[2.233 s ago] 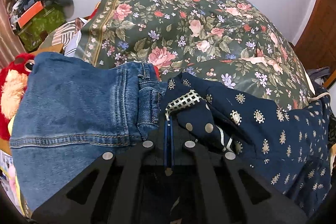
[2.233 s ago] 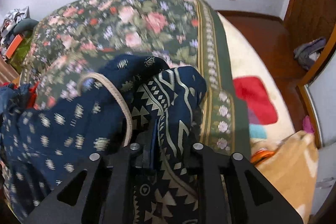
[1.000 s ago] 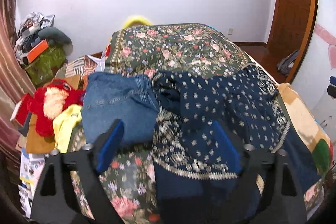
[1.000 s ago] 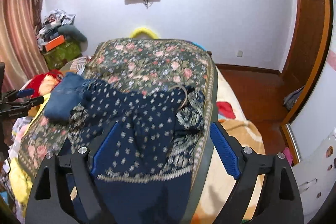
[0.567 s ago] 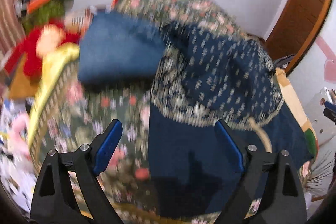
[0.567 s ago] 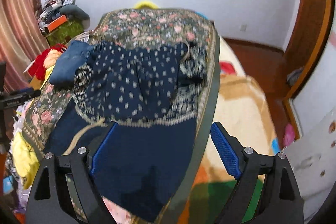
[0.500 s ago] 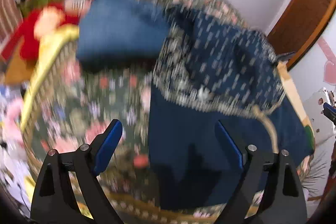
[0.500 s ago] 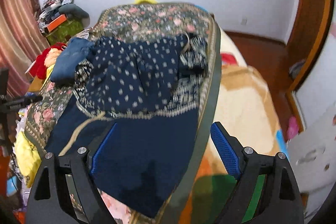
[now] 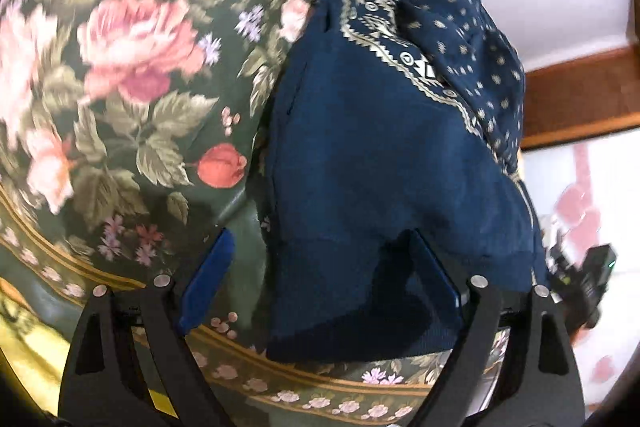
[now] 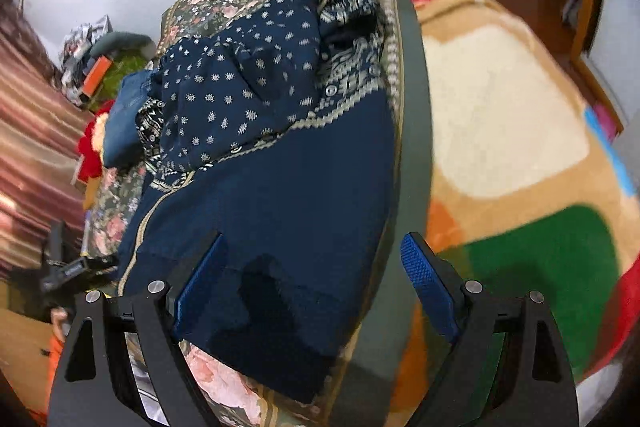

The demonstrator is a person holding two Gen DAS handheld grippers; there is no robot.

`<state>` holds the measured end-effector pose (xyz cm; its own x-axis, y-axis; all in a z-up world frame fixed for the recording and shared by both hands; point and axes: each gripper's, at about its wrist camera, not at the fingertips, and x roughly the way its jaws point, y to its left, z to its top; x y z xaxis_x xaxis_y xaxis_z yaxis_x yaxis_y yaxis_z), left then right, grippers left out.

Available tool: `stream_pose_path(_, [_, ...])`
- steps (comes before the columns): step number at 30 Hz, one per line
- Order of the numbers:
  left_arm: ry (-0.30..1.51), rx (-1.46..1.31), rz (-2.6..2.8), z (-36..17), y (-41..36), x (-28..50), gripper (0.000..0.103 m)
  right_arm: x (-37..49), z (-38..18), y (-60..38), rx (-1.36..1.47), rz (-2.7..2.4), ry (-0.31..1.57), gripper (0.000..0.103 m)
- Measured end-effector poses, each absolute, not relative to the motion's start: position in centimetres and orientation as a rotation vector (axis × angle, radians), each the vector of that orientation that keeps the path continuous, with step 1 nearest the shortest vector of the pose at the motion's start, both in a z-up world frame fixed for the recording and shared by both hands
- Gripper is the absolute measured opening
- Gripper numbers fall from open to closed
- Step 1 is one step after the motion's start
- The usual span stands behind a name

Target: Fold large clothes

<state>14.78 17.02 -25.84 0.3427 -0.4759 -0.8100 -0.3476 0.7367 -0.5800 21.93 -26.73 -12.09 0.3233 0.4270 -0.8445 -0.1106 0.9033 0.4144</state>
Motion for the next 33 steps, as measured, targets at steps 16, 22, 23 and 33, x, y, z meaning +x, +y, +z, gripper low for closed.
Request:
stream_pose_path(16, [1.15, -0.54, -0.124, -21.3, 13.5, 17.4, 0.009, 23.0, -13.5, -27.8, 0.43, 0.347, 1.139, 0.009])
stream_pose_path(22, [1.019, -0.528, -0.171, -16.3, 13.9, 19.4, 0.007, 24.1, -10.1, -26.5, 0.357, 0.396, 1.021, 0.008])
stream_pose_path(23, [0.99, -0.524, -0.18, -15.2, 14.0, 19.8, 0.007, 24.4, -9.4, -26.3, 0.345, 0.409, 1.0, 0.008])
stream_pose_path(33, [0.779, -0.489, -0.183, -7.5, 14.6, 27.2, 0.007, 30.9, -4.9, -24.0, 0.256, 0.406, 0.871, 0.007])
